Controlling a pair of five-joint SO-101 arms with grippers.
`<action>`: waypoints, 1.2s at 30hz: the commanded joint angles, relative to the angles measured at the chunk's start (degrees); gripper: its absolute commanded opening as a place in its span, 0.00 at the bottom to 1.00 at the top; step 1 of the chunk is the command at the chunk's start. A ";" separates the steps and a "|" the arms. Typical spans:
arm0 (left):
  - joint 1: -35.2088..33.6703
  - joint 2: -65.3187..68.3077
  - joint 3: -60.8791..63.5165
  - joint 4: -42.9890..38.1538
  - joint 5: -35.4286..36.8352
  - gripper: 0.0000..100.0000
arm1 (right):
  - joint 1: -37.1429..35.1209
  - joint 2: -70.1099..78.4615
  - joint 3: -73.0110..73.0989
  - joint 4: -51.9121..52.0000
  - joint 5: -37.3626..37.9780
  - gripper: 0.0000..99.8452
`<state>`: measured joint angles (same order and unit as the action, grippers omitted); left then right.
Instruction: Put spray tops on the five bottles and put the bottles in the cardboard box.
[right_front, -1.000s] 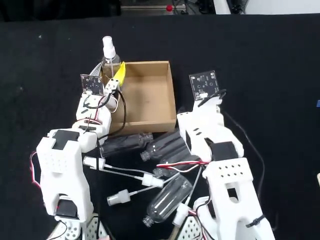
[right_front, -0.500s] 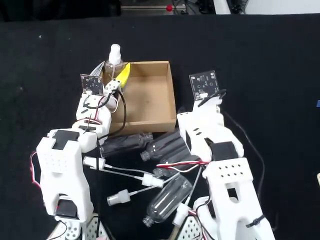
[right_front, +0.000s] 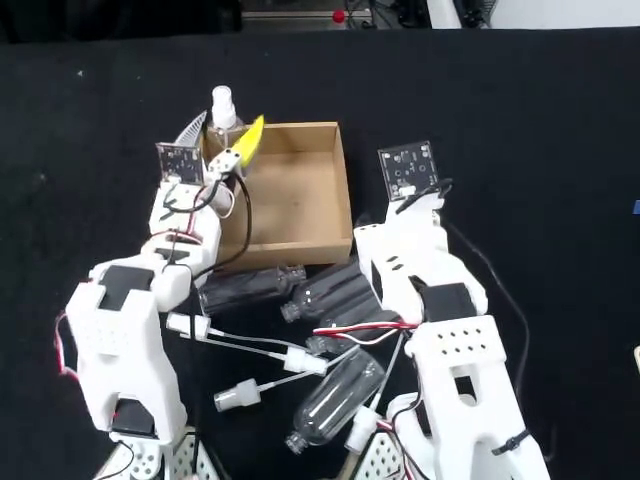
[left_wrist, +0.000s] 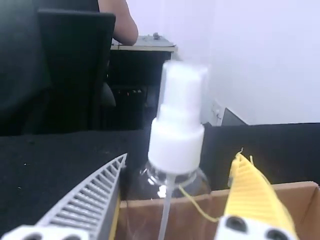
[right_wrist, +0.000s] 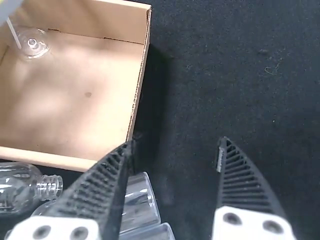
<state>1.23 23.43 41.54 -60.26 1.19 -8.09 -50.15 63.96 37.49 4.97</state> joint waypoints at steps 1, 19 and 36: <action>-0.66 -8.44 -0.04 8.18 0.00 0.30 | 1.14 0.13 -0.31 -1.67 0.18 0.24; -4.00 -39.47 5.76 48.44 -0.09 0.30 | 1.14 0.40 -0.22 -1.67 0.18 0.24; -4.88 -76.48 6.29 106.81 -2.02 0.30 | 1.14 0.40 0.22 -1.76 -0.09 0.24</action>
<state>-2.11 -44.53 47.96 33.45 1.10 -8.09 -50.15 63.96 37.49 4.97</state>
